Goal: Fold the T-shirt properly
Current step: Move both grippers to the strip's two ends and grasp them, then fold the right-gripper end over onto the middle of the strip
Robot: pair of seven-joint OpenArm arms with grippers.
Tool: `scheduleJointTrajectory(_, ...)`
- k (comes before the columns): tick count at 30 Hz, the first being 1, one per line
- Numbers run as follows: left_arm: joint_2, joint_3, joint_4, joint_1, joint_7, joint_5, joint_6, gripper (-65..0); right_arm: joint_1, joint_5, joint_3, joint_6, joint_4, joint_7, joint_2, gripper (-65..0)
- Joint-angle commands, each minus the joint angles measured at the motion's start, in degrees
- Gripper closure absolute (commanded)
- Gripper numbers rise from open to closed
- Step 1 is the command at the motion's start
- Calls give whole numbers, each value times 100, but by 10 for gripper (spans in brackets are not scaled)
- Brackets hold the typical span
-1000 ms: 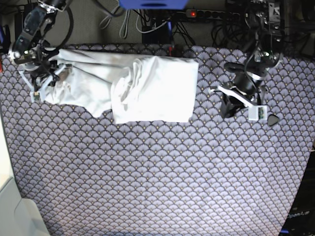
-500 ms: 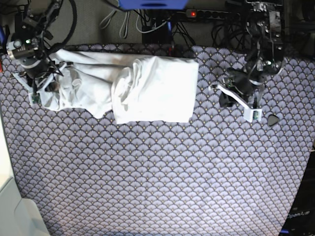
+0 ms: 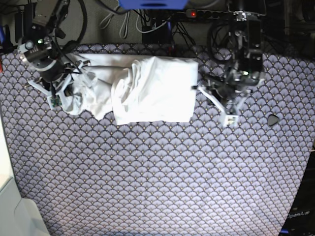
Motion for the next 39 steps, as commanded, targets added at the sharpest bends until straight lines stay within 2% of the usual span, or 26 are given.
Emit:
scheduleJointTrajectory(1, 43, 89, -57, -147, -75, 54, -22, -5, 6, 102, -35, 17, 109, 90, 21, 0)
scheduleJointTrajectory(8, 60, 247, -479, -287, -110, 168, -22, -5, 32, 102, -483, 17, 144, 126, 4, 0)
scheduleJointTrajectory(16, 51, 247, -488, -393, -84, 194, -22, -5, 436, 102, -720, 17, 153, 82, -497, 0)
scheduleJointTrajectory(21, 60, 256, -752, -490, -84, 194, -22, -5, 621, 110, -923, 17, 162, 82, -584, 0)
scheduleJointTrajectory(30, 60, 247, -945, -498, -93, 194, -22, -5, 287, 1614, -1098, 17, 188, 73, -584, 0)
scheduleJointTrajectory(39, 245, 256, -963, -630, -84, 194, -22, -5, 76, 1754, -2610, 17, 153, 134, -584, 0)
